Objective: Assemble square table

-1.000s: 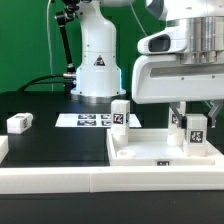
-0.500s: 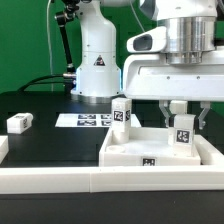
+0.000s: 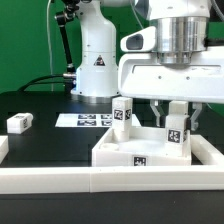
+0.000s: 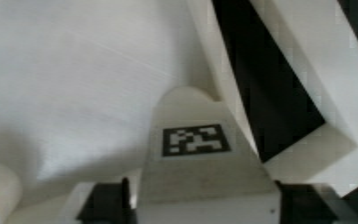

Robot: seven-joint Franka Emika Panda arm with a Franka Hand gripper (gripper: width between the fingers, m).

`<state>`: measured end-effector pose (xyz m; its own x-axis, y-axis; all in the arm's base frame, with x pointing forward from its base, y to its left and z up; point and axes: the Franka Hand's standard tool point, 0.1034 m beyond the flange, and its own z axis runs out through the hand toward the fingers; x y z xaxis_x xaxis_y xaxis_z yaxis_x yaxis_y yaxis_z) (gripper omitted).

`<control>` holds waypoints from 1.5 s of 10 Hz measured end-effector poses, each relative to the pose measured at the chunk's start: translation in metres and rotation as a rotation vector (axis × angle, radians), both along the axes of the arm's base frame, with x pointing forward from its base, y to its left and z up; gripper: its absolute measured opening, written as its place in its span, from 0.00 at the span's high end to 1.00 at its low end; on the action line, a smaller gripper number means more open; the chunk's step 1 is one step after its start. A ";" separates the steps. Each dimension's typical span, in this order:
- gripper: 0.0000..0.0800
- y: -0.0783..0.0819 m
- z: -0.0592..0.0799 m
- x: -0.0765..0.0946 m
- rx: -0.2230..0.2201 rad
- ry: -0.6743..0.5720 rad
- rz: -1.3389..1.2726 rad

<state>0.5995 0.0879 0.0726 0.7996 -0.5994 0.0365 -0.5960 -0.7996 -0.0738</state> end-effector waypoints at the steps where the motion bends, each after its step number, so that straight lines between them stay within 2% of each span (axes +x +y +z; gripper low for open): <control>1: 0.26 0.001 0.002 0.000 0.001 -0.002 0.011; 2: 0.26 0.003 0.009 -0.001 0.003 -0.010 0.037; 3: 0.20 0.002 0.016 -0.006 0.003 -0.015 0.076; 6: 0.19 -0.016 0.043 -0.027 0.006 -0.024 0.166; 11: 0.19 -0.014 0.037 -0.028 0.003 -0.015 0.175; 12: 0.19 -0.021 0.034 -0.035 -0.009 -0.017 0.284; 13: 0.19 -0.034 0.031 -0.047 -0.019 -0.029 0.367; 15: 0.19 -0.055 0.027 -0.070 -0.026 -0.024 0.410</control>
Offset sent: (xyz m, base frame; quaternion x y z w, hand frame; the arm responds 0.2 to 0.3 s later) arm -0.0286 -0.0144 0.0301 0.0101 0.0055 -0.0914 0.9957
